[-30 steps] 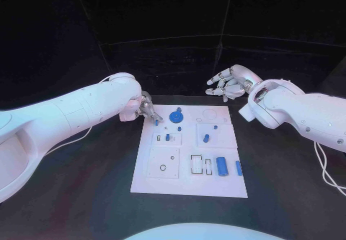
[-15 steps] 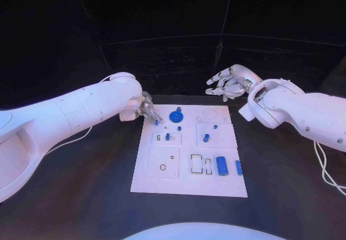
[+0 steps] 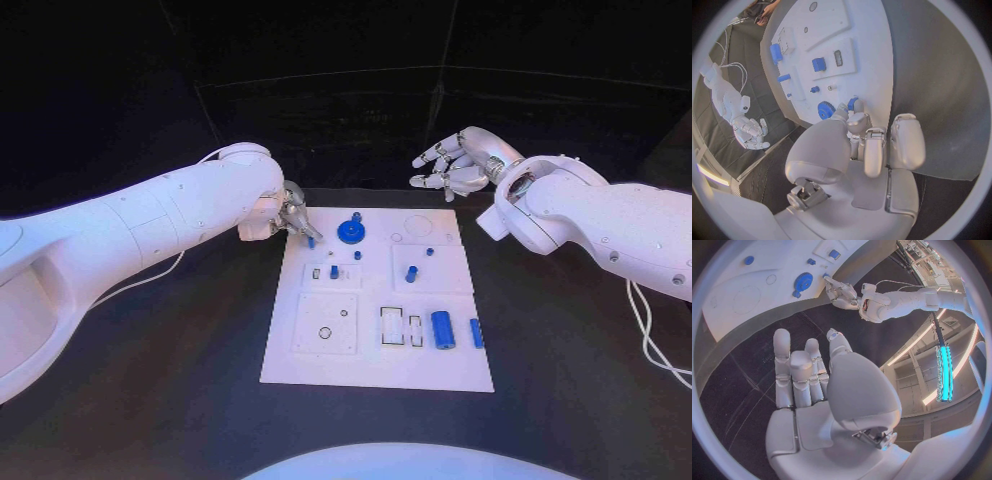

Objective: Assemble the parts on the task board

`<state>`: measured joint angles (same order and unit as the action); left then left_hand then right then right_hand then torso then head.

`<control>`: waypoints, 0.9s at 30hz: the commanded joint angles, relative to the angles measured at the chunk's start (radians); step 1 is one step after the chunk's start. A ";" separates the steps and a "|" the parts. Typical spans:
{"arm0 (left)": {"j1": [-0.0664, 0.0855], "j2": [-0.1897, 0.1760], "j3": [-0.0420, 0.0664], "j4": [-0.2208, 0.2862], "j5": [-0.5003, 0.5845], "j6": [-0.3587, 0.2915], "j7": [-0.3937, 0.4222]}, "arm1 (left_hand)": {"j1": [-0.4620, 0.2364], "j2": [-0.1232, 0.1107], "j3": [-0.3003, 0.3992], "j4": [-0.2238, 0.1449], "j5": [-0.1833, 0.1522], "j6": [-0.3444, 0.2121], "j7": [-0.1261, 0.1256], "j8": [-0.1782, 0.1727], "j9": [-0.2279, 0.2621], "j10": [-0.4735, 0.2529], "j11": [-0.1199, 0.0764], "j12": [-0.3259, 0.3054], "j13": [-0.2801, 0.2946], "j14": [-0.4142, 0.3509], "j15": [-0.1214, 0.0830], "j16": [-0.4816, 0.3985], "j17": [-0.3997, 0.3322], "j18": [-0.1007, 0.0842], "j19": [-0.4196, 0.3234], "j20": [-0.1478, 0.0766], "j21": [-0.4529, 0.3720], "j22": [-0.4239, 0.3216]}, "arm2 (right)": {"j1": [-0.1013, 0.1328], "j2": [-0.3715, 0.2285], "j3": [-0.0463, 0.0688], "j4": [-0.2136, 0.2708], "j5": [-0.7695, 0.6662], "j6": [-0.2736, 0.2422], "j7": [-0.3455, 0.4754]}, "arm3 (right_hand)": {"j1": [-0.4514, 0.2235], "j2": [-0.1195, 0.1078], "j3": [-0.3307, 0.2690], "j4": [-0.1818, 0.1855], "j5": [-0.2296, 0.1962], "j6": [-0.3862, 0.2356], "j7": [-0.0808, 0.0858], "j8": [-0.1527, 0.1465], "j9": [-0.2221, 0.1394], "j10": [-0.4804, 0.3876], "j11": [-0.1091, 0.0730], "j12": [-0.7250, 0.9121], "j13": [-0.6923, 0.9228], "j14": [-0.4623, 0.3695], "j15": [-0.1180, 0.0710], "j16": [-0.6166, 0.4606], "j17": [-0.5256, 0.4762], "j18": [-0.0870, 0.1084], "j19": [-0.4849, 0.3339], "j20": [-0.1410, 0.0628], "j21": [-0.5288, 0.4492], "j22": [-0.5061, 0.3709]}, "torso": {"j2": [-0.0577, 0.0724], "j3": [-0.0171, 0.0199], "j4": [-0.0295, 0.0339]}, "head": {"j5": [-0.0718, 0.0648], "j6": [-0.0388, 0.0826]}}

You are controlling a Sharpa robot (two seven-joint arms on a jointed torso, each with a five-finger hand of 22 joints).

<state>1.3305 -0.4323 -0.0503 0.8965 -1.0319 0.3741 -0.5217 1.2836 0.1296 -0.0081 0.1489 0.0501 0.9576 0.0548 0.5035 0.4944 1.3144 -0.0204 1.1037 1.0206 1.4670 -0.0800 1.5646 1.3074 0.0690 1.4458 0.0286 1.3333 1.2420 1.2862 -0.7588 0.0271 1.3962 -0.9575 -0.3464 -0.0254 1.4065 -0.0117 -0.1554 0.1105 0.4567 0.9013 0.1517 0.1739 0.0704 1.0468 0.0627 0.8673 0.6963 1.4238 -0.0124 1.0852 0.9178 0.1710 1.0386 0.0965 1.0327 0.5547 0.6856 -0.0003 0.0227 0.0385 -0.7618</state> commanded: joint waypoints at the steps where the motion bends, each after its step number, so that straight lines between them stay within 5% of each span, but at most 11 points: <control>1: 0.001 0.001 0.000 -0.002 -0.008 0.012 0.029 | 0.047 0.017 0.037 -0.034 -0.001 -0.005 -0.010 -0.010 -0.004 -0.002 -0.008 -0.003 -0.002 0.104 -0.007 0.006 0.263 0.003 0.003 -0.005 -0.001 -0.001 | 0.002 0.001 0.001 0.000 0.003 0.006 0.007 | 0.005 0.000 -0.001 0.005 0.005 0.001 0.000 0.005 0.000 -0.010 0.000 -0.003 -0.001 -0.004 -0.001 -0.003 0.002 0.013 -0.006 -0.001 -0.004 -0.001 | 0.000 -0.0004 0.0016 | 0.000 0.001; 5: 0.001 0.000 -0.001 -0.002 -0.007 0.018 0.037 | 0.098 0.032 0.107 -0.087 0.000 -0.016 -0.006 -0.020 -0.011 -0.008 -0.005 -0.011 -0.008 0.104 -0.007 0.006 0.263 0.003 0.001 -0.007 -0.003 -0.003 | 0.002 0.001 0.001 0.000 0.003 0.007 0.007 | 0.007 0.000 -0.001 0.005 0.005 0.001 -0.001 0.005 0.000 -0.009 0.000 -0.003 -0.002 -0.003 -0.001 -0.003 0.002 0.013 -0.005 -0.001 -0.005 -0.002 | -0.001 -0.0001 0.0009 | 0.000 0.000; 10: 0.001 -0.006 -0.001 0.004 -0.003 0.015 0.044 | 0.074 0.012 0.223 -0.134 0.002 -0.015 0.003 -0.022 -0.018 -0.010 -0.001 -0.020 -0.017 0.104 0.001 0.006 0.263 0.003 0.001 -0.002 -0.006 -0.003 | 0.002 0.000 0.001 0.000 0.003 0.007 0.007 | 0.007 0.000 -0.001 0.005 0.005 0.001 -0.001 0.005 0.000 -0.009 0.000 -0.003 -0.002 -0.003 -0.001 -0.003 0.002 0.013 -0.005 -0.001 -0.005 -0.002 | 0.000 -0.0004 0.0003 | 0.000 0.000; 20: 0.001 -0.064 -0.001 0.083 0.048 -0.064 0.058 | -0.081 -0.105 0.542 -0.209 0.019 -0.013 0.005 0.020 0.003 0.002 0.001 -0.023 -0.030 0.104 0.003 0.006 0.263 0.004 0.002 0.004 -0.011 0.000 | 0.002 -0.003 0.001 0.001 0.003 0.007 0.006 | 0.008 0.001 0.000 0.005 0.006 0.001 -0.001 0.006 0.000 -0.009 0.000 -0.002 -0.003 -0.003 -0.001 -0.003 0.003 0.013 -0.005 -0.001 -0.006 -0.003 | -0.001 -0.0002 0.0030 | 0.001 -0.001; 27: 0.001 -0.149 -0.001 0.221 0.081 -0.149 0.063 | -0.115 -0.132 0.608 -0.225 0.031 -0.013 0.000 0.040 0.015 0.010 -0.001 -0.021 -0.032 0.104 0.000 0.006 0.263 0.004 0.004 0.002 -0.010 0.003 | 0.002 -0.008 0.001 -0.001 0.003 0.006 0.006 | 0.008 0.001 -0.001 0.005 0.007 0.001 -0.001 0.006 0.000 -0.009 0.000 -0.002 -0.003 -0.003 -0.001 -0.004 0.002 0.013 -0.005 -0.001 -0.006 -0.003 | -0.001 -0.0008 0.0023 | 0.002 -0.001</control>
<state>1.3305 -0.5737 -0.0509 1.0965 -0.9845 0.2940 -0.4812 1.1791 -0.0041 0.4610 0.0570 0.0767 0.9420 0.0578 0.5391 0.5094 1.3176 -0.0187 1.0804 0.9897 1.4669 -0.0800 1.5646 1.3074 0.0692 1.4458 0.0286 1.3284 1.2440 1.2862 -0.7653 0.0271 1.3958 -0.9575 -0.3442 -0.0258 1.4065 -0.0116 -0.1554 0.1105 0.4567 0.9013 0.1517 0.1739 0.0704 1.0467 0.0627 0.8673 0.6940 1.4238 -0.0124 1.0852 0.9190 0.1711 1.0386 0.0965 1.0328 0.5531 0.6843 -0.0007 0.0257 0.0394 -0.7621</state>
